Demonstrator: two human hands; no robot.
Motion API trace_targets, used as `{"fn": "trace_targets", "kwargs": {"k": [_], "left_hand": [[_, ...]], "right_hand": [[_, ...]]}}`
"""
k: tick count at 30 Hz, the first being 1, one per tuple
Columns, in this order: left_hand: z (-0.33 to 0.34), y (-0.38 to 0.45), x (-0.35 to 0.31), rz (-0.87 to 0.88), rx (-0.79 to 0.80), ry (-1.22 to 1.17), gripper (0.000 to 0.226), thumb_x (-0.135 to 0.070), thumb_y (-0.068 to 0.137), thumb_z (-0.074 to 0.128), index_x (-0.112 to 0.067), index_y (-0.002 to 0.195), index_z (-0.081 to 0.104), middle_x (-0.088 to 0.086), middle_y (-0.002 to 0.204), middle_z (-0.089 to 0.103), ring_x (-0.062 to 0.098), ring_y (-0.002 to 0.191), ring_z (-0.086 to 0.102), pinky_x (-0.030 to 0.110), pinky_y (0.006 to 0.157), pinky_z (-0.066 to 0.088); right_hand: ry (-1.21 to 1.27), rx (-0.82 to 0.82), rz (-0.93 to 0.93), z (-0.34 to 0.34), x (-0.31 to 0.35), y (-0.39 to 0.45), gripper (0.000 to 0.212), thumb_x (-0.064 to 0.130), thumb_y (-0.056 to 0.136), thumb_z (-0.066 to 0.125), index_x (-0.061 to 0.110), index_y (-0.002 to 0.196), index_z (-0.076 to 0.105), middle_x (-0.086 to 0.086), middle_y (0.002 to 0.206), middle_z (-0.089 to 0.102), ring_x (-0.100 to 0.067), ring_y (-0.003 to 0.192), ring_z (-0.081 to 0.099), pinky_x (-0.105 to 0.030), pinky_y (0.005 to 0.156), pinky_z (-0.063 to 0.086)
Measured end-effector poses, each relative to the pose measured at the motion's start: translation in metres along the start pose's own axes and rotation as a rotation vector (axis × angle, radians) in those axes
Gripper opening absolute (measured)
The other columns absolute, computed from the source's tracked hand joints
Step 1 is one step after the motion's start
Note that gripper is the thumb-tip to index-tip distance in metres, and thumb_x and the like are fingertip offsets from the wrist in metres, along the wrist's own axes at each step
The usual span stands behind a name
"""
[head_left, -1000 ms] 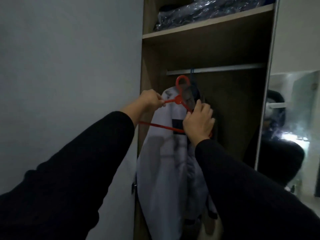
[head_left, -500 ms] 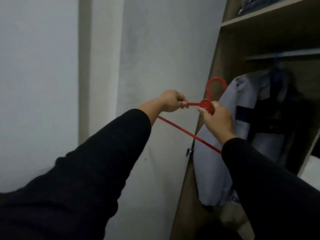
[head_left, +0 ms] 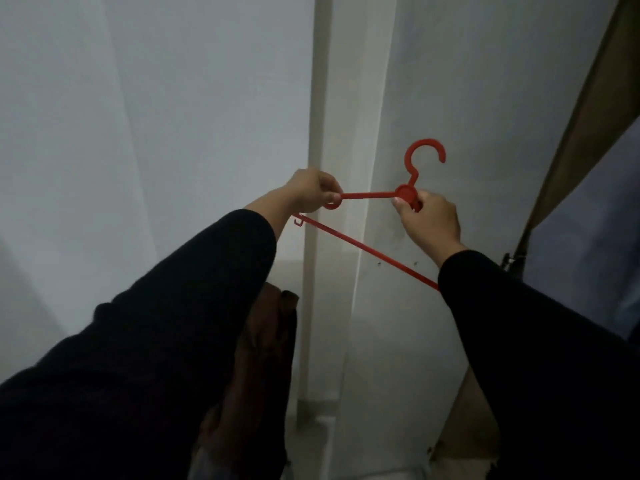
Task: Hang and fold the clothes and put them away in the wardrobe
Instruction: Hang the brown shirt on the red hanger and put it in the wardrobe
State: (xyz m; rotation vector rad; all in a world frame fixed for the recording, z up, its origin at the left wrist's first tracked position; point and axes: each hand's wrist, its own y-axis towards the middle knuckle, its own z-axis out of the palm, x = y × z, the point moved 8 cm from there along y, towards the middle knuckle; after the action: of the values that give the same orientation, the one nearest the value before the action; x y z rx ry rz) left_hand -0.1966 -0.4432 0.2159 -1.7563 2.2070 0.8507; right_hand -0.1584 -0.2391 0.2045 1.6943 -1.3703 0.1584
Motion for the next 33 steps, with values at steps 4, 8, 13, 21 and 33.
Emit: {"fn": "trace_targets", "kwargs": {"k": [4, 8, 13, 21, 33], "left_hand": [[-0.019, -0.034, 0.073, -0.110, -0.039, 0.056, 0.021, -0.022, 0.092, 0.059, -0.016, 0.110, 0.068, 0.001, 0.110, 0.067, 0.017, 0.104, 0.058, 0.028, 0.090, 0.045], [-0.028, -0.065, 0.146, -0.253, -0.093, 0.103, 0.027, -0.024, 0.092, 0.058, -0.014, 0.117, 0.064, 0.004, 0.119, 0.064, 0.019, 0.109, 0.057, 0.026, 0.087, 0.044], [-0.016, -0.095, 0.231, -0.474, -0.145, 0.082, 0.038, -0.027, 0.091, 0.059, -0.013, 0.127, 0.054, 0.009, 0.128, 0.058, 0.025, 0.119, 0.053, 0.030, 0.098, 0.042], [0.089, -0.075, 0.261, -0.516, 0.191, 0.089, 0.033, -0.027, 0.093, 0.056, -0.009, 0.120, 0.061, 0.009, 0.126, 0.059, 0.025, 0.118, 0.053, 0.031, 0.098, 0.043], [0.196, 0.015, 0.251, -0.445, 0.394, 0.373, 0.042, -0.047, 0.085, 0.061, -0.013, 0.110, 0.057, 0.007, 0.108, 0.059, 0.024, 0.093, 0.056, 0.036, 0.083, 0.048]], "right_hand": [[0.025, 0.106, 0.009, 0.061, 0.030, -0.021, 0.022, 0.038, 0.095, 0.052, 0.018, 0.092, 0.058, 0.005, 0.073, 0.053, -0.011, 0.068, 0.048, -0.020, 0.064, 0.035], [0.042, 0.139, 0.067, 0.115, 0.043, -0.043, 0.026, 0.040, 0.096, 0.049, 0.017, 0.087, 0.056, 0.007, 0.069, 0.052, -0.010, 0.065, 0.049, -0.025, 0.069, 0.036], [0.038, 0.090, 0.194, 0.153, 0.036, -0.058, 0.030, 0.038, 0.099, 0.045, 0.013, 0.101, 0.060, 0.003, 0.081, 0.055, -0.015, 0.078, 0.051, -0.025, 0.074, 0.036], [-0.002, 0.068, 0.317, 0.202, 0.001, -0.047, 0.033, 0.037, 0.099, 0.043, 0.012, 0.111, 0.061, -0.001, 0.099, 0.063, -0.012, 0.083, 0.048, -0.024, 0.076, 0.037], [-0.028, 0.187, 0.330, 0.258, -0.055, 0.017, 0.032, 0.035, 0.099, 0.045, 0.011, 0.113, 0.061, 0.005, 0.092, 0.055, -0.012, 0.091, 0.055, -0.023, 0.078, 0.038]]}}
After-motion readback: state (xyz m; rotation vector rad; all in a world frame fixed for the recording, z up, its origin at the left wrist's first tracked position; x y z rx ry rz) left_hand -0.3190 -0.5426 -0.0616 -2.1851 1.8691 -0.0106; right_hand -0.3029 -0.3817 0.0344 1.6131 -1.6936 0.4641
